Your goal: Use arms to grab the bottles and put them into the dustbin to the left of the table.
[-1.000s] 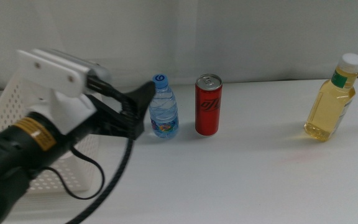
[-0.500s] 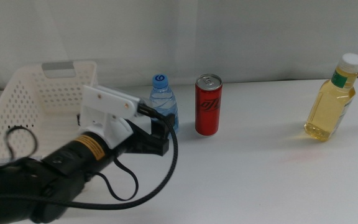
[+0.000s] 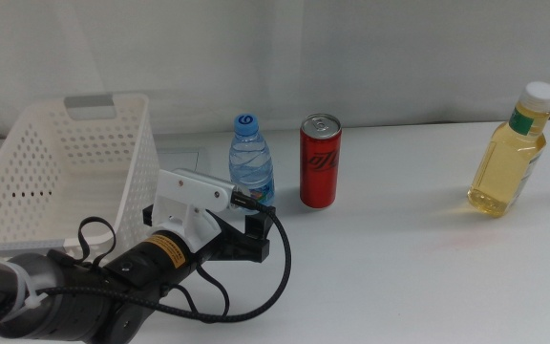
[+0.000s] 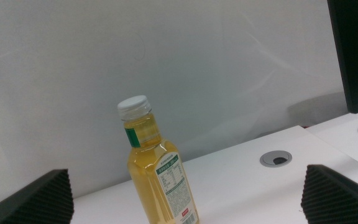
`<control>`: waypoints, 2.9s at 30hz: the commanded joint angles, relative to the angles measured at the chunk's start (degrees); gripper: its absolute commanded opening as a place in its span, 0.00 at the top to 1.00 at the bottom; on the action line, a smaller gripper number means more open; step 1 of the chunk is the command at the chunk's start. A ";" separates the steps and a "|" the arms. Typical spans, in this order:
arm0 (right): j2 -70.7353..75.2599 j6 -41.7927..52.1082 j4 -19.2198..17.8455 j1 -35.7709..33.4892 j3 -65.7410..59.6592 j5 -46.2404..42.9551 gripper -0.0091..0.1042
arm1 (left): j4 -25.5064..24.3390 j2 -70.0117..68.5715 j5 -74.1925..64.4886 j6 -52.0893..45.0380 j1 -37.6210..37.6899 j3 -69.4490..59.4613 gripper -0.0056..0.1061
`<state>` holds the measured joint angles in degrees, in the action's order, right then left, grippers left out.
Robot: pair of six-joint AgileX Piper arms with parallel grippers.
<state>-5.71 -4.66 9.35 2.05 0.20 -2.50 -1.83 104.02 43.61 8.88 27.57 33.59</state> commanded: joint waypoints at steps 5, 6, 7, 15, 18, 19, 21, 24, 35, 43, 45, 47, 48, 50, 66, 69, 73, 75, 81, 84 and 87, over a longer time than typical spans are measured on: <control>0.28 0.12 0.33 0.23 -2.20 -0.01 0.01 | 8.91 1.58 1.19 -3.39 0.44 2.51 0.14; 0.28 0.12 0.44 0.23 -2.20 -0.01 0.01 | 9.03 1.58 0.43 -4.30 0.47 3.30 0.14; 0.28 0.12 0.56 0.23 -2.20 -0.01 0.01 | 9.03 1.58 -0.73 -5.09 0.79 4.28 0.14; 0.28 0.12 0.73 0.23 -2.20 -0.01 0.01 | 23.93 6.91 -7.16 -17.46 4.90 14.54 0.14; 0.28 0.12 0.88 0.23 -2.20 -0.01 0.01 | 27.69 9.42 -5.92 -19.12 5.54 16.99 0.14; 0.28 0.12 0.88 0.23 -2.20 -0.01 0.01 | 29.62 9.95 -5.13 -19.85 5.54 17.57 0.14; 0.28 0.00 0.88 0.23 -2.20 -0.01 0.01 | 33.95 11.07 -4.72 -20.99 5.59 18.91 0.14; 0.28 0.00 0.88 0.23 -2.20 -0.01 0.01 | 37.72 12.20 -4.56 -23.77 5.59 20.36 0.14; 0.28 0.00 1.81 0.23 -2.20 -0.01 0.01 | 36.78 18.23 -1.74 -25.99 5.59 25.23 0.15; 0.28 0.00 2.25 0.23 -2.20 -0.01 0.01 | 37.16 21.13 -0.37 -27.23 5.59 28.81 0.16; 0.28 0.00 2.25 0.23 -2.20 -0.01 0.01 | 37.16 21.85 -0.34 -27.23 5.59 29.35 0.16; 0.28 0.00 2.25 0.23 -2.20 -0.01 0.01 | 37.22 22.60 -0.18 -27.23 5.59 29.83 0.16; 0.28 0.00 2.25 0.23 -2.20 -0.01 0.01 | 37.22 22.72 -0.01 -27.23 5.59 29.83 0.16; 0.28 0.00 2.33 0.23 -2.20 -0.01 0.01 | 37.22 22.86 0.21 -27.23 5.48 29.83 0.17; 0.28 0.00 2.38 0.23 -2.20 -0.01 0.01 | 38.15 22.42 -0.66 -28.07 3.09 30.66 0.98; 0.28 0.11 2.88 0.23 -2.20 0.02 0.01 | 37.90 20.60 -0.74 -31.48 3.19 30.79 0.98; 0.28 0.11 2.88 0.23 -2.20 0.02 0.01 | 38.00 17.12 -0.85 -34.25 3.19 30.79 0.98; 0.28 0.11 2.88 0.23 -2.20 0.02 0.01 | 38.51 14.93 -1.82 -36.44 3.19 30.79 0.98; 0.28 0.11 2.88 0.23 -2.20 0.02 0.01 | 38.76 9.28 -4.82 -42.24 3.07 30.79 0.98; 0.28 0.11 2.88 0.23 -2.20 0.02 0.01 | 38.76 6.81 -6.90 -42.73 2.58 30.79 0.98; 0.28 0.11 2.88 0.23 -2.20 0.02 0.01 | 38.76 3.82 -9.64 -43.87 1.51 30.79 0.98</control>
<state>-5.71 -4.68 12.43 2.05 0.20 -2.50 36.95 110.21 32.53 -34.30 29.67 63.84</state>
